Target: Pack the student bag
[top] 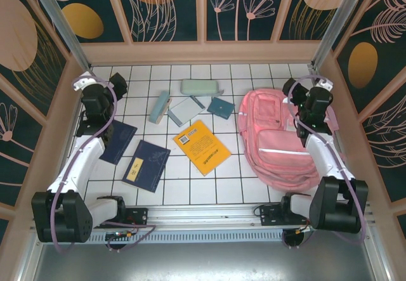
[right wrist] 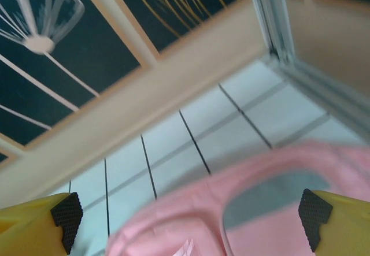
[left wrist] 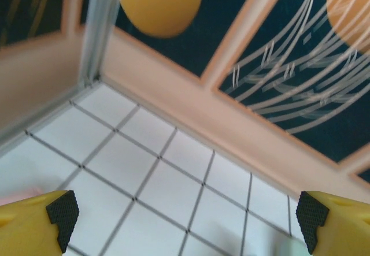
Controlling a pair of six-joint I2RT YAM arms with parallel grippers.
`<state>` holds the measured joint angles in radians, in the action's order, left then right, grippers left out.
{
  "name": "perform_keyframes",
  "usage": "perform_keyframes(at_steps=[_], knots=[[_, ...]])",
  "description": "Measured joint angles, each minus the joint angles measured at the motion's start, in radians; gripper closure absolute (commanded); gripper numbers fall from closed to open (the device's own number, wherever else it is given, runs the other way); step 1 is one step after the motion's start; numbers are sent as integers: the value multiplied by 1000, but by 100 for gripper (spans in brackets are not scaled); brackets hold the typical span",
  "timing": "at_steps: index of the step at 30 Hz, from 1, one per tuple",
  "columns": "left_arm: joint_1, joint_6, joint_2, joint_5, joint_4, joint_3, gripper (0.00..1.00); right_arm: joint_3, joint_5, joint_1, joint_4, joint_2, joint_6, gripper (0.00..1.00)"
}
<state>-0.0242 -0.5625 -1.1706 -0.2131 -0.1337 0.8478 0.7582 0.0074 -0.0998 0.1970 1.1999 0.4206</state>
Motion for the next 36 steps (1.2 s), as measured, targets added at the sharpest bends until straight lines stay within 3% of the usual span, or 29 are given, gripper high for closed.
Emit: perform_keyframes(at_steps=[8, 12, 16, 23, 31, 36], knots=[[0, -94, 27, 160, 166, -25, 5, -216, -58, 46, -216, -122, 106, 1], [0, -109, 40, 195, 201, -46, 8, -318, -60, 144, -225, -140, 164, 1], [0, -118, 38, 226, 220, -50, 11, -323, -13, 264, -163, -55, 208, 1], [-40, -124, 10, 249, 222, -50, 12, -185, 10, 455, -16, 187, 287, 1], [-175, -151, -57, 256, 229, -34, 16, 156, -26, 541, 2, 520, 330, 1], [-292, -194, -107, 254, 228, -10, 17, 317, -64, 602, -29, 612, 337, 1]])
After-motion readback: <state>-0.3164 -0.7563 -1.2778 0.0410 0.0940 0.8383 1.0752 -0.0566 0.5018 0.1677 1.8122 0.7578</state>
